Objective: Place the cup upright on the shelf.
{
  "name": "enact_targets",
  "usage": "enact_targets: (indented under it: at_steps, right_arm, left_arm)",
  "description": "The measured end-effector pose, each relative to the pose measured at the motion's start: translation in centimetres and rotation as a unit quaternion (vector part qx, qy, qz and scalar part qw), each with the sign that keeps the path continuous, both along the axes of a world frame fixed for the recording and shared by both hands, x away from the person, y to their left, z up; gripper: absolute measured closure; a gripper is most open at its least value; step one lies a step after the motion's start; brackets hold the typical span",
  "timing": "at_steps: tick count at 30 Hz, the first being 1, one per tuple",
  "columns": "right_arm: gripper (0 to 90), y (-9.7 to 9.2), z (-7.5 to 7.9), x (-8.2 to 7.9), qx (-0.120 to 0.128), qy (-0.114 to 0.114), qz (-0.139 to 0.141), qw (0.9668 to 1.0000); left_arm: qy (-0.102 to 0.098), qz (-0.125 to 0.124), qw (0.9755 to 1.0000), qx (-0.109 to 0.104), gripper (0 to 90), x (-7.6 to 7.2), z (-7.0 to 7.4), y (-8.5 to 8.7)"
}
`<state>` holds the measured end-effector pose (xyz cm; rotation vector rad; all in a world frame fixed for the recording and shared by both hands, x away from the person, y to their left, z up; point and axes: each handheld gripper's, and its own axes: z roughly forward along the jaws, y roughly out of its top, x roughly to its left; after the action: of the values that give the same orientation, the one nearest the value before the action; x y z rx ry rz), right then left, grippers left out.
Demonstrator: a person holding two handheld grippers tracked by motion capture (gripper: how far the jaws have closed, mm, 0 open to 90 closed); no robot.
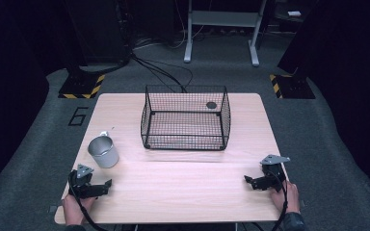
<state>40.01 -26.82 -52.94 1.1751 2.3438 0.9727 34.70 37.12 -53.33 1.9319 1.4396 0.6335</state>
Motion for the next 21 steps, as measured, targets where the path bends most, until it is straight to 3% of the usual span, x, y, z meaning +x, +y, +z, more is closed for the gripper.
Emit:
enact_targets:
  at_steps: [17,21]
  right_arm:
    - [0.0,0.02,-0.01,0.37,0.002,-0.002,0.015,0.9999]
    - [0.0,0.0,0.0,0.37,0.001,-0.001,0.016,0.9999]
  left_arm:
    - [0.006,0.01,0.9999,-0.001,0.3,-0.05,0.1,-0.08]
    - [0.001,0.008,0.9999,-0.013,0.2,-0.17,0.34,0.14]
